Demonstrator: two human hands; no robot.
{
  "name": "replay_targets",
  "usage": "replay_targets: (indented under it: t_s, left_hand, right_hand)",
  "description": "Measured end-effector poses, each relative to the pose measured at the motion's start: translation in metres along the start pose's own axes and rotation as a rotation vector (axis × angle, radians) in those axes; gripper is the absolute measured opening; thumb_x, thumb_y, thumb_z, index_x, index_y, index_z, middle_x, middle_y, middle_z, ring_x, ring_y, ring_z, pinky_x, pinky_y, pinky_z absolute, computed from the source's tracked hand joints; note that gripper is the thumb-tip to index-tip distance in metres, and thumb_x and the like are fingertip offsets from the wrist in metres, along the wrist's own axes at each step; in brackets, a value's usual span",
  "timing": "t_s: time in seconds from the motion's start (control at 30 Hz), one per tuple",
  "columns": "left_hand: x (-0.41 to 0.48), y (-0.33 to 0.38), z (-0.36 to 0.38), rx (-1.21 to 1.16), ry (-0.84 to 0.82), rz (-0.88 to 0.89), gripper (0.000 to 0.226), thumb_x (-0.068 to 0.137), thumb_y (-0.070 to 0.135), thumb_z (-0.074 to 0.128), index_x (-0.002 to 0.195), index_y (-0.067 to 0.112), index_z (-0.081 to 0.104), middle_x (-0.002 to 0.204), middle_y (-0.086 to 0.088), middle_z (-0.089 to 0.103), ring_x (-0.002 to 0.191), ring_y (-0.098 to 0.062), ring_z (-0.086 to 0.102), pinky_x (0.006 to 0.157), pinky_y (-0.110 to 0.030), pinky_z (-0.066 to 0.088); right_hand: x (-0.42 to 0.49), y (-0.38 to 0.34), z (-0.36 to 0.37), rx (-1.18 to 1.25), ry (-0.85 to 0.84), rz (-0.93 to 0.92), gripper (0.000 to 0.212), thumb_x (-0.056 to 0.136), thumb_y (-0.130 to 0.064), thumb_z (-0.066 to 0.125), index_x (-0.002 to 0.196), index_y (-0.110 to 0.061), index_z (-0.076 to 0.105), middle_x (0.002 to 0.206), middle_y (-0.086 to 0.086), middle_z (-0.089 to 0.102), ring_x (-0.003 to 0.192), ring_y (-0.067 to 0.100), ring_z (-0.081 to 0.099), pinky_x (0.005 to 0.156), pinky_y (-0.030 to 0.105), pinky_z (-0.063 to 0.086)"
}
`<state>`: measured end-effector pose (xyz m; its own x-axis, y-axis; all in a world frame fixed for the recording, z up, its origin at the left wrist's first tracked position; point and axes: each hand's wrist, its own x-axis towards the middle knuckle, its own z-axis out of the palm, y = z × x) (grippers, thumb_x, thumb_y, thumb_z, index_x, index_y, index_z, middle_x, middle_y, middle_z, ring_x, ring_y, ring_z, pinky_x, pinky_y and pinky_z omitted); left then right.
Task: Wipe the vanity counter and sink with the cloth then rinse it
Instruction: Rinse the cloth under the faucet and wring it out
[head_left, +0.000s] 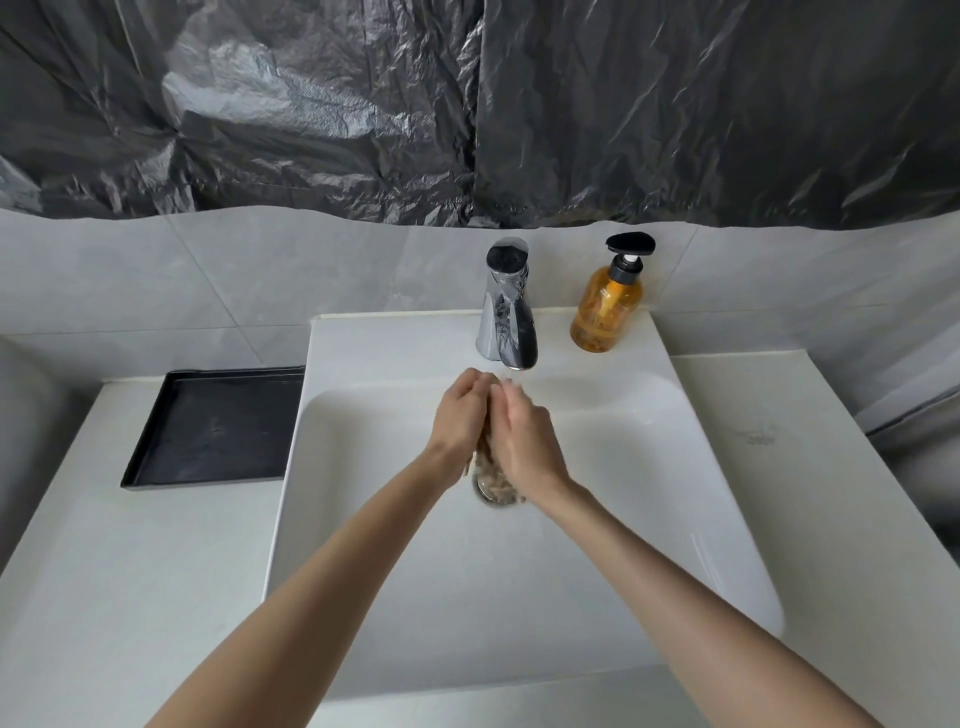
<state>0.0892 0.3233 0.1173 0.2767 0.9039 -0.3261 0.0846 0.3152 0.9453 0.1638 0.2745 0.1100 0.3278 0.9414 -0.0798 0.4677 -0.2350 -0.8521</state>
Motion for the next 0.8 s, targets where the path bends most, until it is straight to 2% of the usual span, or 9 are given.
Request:
replay_targets:
  t_s: [0.13, 0.2, 0.27, 0.33, 0.4, 0.5, 0.67, 0.73, 0.8]
  left_hand:
    - [-0.004, -0.004, -0.017, 0.054, -0.185, -0.113, 0.024, 0.094, 0.033, 0.051, 0.076, 0.017, 0.052, 0.054, 0.000, 0.053, 0.040, -0.014, 0.046, 0.031, -0.016, 0.027]
    - [-0.003, -0.007, -0.029, 0.138, -0.321, -0.126, 0.028, 0.088, 0.039, 0.057, 0.085, 0.012, 0.060, 0.062, -0.008, 0.059, 0.046, -0.021, 0.045, 0.038, -0.023, 0.025]
    - [-0.002, -0.007, -0.040, 0.195, -0.385, -0.122, 0.022, 0.087, 0.033, 0.058, 0.089, 0.012, 0.064, 0.077, -0.009, 0.062, 0.063, -0.021, 0.049, 0.052, -0.030, 0.031]
    - [-0.001, -0.006, -0.045, 0.232, -0.368, -0.099, 0.011, 0.090, 0.021, 0.057, 0.087, 0.013, 0.063, 0.080, -0.004, 0.061, 0.075, -0.019, 0.053, 0.071, -0.030, 0.039]
    - [0.000, -0.002, -0.045, 0.253, -0.338, -0.050, 0.013, 0.092, 0.016, 0.054, 0.081, 0.014, 0.058, 0.076, -0.003, 0.056, 0.073, -0.020, 0.051, 0.074, -0.032, 0.039]
    - [0.001, 0.006, -0.040, 0.178, -0.234, -0.014, 0.019, 0.094, 0.019, 0.052, 0.075, 0.018, 0.049, 0.068, 0.001, 0.049, 0.059, -0.014, 0.045, 0.056, -0.023, 0.037]
    - [-0.004, 0.008, -0.005, -0.103, -0.068, -0.066, 0.027, 0.097, 0.026, 0.047, 0.072, 0.018, 0.040, 0.057, 0.000, 0.044, 0.039, -0.009, 0.040, 0.040, -0.020, 0.032]
    - [-0.005, 0.003, 0.010, -0.092, -0.042, -0.043, 0.028, 0.098, 0.029, 0.044, 0.072, 0.019, 0.044, 0.062, 0.000, 0.047, 0.049, -0.009, 0.045, 0.048, -0.023, 0.039]
    - [-0.010, -0.004, 0.017, -0.061, -0.065, -0.005, 0.027, 0.099, 0.030, 0.040, 0.079, 0.018, 0.054, 0.077, -0.004, 0.058, 0.070, -0.014, 0.057, 0.069, -0.031, 0.049]
  right_hand:
    - [0.023, 0.010, -0.028, 0.165, 0.077, 0.062, 0.041, 0.098, -0.034, 0.045, 0.069, -0.005, 0.047, 0.064, 0.010, 0.049, 0.065, 0.014, 0.044, 0.067, 0.032, 0.034]
    - [0.029, 0.018, -0.041, 0.210, 0.076, 0.103, 0.057, 0.091, -0.051, 0.046, 0.080, 0.005, 0.050, 0.071, 0.022, 0.050, 0.071, 0.015, 0.046, 0.071, 0.032, 0.036]
    - [0.029, 0.023, -0.050, 0.184, 0.010, 0.094, 0.059, 0.093, -0.050, 0.044, 0.089, 0.009, 0.048, 0.076, 0.022, 0.048, 0.077, 0.015, 0.045, 0.073, 0.032, 0.035]
    - [0.024, 0.022, -0.059, 0.089, -0.017, 0.046, 0.048, 0.098, -0.041, 0.043, 0.078, 0.002, 0.046, 0.070, 0.011, 0.045, 0.071, 0.016, 0.043, 0.068, 0.031, 0.034]
    - [0.021, 0.023, -0.065, -0.037, 0.002, -0.046, 0.040, 0.100, -0.035, 0.042, 0.068, -0.011, 0.037, 0.063, 0.004, 0.038, 0.062, 0.015, 0.035, 0.061, 0.032, 0.030]
    - [0.016, 0.022, -0.065, -0.126, 0.043, -0.132, 0.037, 0.102, -0.031, 0.039, 0.068, -0.016, 0.032, 0.058, 0.000, 0.032, 0.058, 0.017, 0.028, 0.057, 0.034, 0.024]
    - [0.009, -0.001, -0.029, 0.237, 0.187, 0.082, 0.040, 0.100, -0.030, 0.040, 0.062, -0.019, 0.036, 0.058, -0.006, 0.036, 0.061, 0.012, 0.035, 0.062, 0.031, 0.031]
    - [0.009, -0.005, -0.017, 0.215, 0.223, 0.096, 0.041, 0.099, -0.025, 0.042, 0.059, -0.018, 0.035, 0.056, -0.006, 0.038, 0.057, 0.012, 0.035, 0.061, 0.030, 0.030]
    - [0.015, -0.007, -0.017, 0.174, 0.270, 0.103, 0.040, 0.100, -0.022, 0.041, 0.060, -0.016, 0.039, 0.057, -0.003, 0.045, 0.055, 0.012, 0.039, 0.061, 0.028, 0.029]
